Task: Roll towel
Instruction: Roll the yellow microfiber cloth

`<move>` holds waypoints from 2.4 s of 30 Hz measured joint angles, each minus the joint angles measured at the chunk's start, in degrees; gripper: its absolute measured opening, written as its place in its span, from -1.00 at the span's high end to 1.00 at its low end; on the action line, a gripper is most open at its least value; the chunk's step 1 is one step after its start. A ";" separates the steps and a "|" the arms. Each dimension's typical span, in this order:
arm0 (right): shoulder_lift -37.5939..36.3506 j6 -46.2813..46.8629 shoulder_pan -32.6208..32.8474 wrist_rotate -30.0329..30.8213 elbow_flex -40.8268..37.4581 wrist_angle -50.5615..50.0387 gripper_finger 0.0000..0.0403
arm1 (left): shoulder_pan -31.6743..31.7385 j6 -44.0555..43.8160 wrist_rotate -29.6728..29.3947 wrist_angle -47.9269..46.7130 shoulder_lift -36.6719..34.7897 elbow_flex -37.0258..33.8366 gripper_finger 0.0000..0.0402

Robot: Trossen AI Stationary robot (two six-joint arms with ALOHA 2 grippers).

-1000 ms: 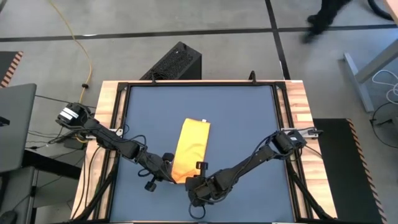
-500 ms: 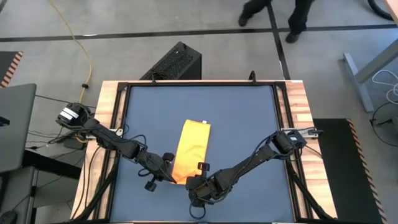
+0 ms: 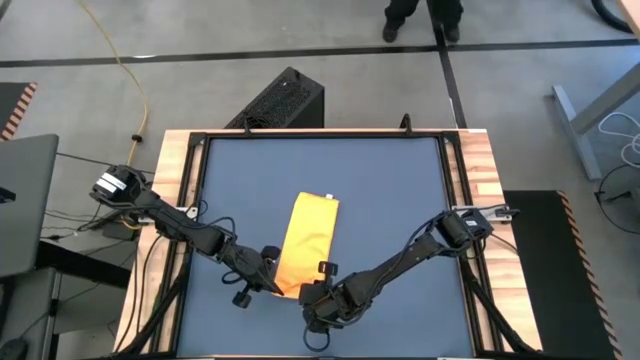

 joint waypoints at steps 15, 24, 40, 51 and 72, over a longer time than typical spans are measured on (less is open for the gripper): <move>0.02 -8.31 1.10 1.10 0.00 -0.76 0.11 | 0.00 0.03 -0.02 0.00 0.00 0.00 1.00; 0.02 -9.73 1.10 2.95 0.00 -3.43 0.03 | 0.00 0.04 -0.04 0.00 0.00 0.00 1.00; 2.12 -9.84 1.22 4.47 -0.35 -2.22 0.62 | 0.00 0.07 -0.09 0.00 0.00 0.00 1.00; 1.81 -6.84 1.32 6.13 -0.31 -3.82 0.92 | 0.00 0.09 0.32 -0.13 0.00 0.00 1.00; 1.46 5.56 7.25 12.24 -0.27 0.28 0.93 | -10.09 -6.62 -4.80 2.58 0.00 0.02 1.00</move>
